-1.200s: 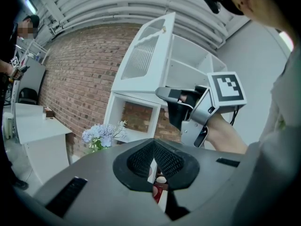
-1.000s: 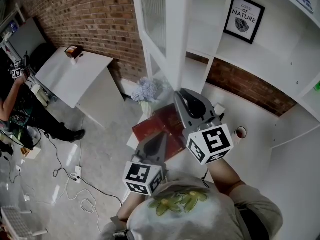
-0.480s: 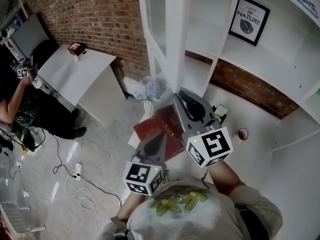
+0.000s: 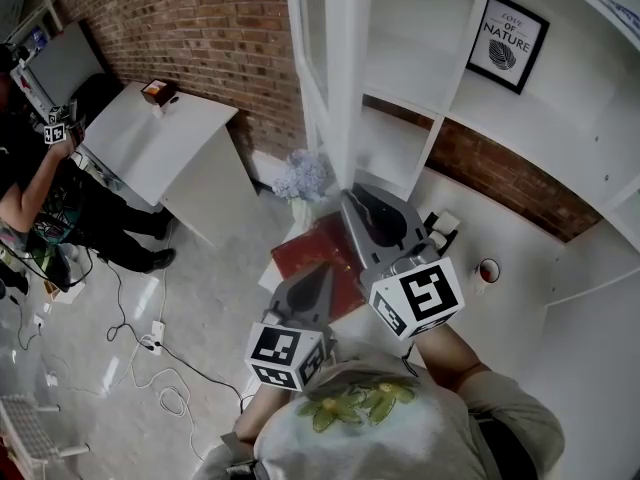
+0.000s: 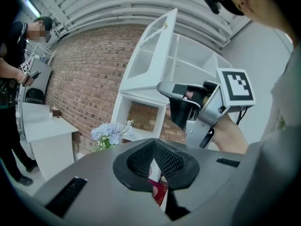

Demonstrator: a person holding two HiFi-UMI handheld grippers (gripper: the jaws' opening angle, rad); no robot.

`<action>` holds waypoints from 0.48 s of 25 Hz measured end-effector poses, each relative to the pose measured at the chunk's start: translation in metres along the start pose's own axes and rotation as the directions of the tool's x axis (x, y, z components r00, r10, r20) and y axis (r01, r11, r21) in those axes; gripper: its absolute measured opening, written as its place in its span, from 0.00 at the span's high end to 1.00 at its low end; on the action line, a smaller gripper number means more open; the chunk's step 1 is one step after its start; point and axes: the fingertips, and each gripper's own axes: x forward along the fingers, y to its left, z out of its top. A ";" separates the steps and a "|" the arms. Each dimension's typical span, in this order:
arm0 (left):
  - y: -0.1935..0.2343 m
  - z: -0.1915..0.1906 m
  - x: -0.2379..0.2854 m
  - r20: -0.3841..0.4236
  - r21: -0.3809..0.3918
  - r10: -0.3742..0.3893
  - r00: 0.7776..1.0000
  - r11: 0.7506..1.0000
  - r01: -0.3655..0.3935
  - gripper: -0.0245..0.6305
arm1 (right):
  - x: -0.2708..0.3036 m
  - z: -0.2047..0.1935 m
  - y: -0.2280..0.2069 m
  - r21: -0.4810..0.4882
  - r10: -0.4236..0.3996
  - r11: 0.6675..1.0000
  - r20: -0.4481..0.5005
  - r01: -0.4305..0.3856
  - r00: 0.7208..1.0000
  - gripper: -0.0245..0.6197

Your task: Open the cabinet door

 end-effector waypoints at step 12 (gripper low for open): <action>0.007 -0.001 -0.003 0.000 0.002 0.021 1.000 1.000 -0.021 0.95 | 0.007 -0.001 0.014 0.004 0.058 0.998 0.009 -0.058 0.998 0.88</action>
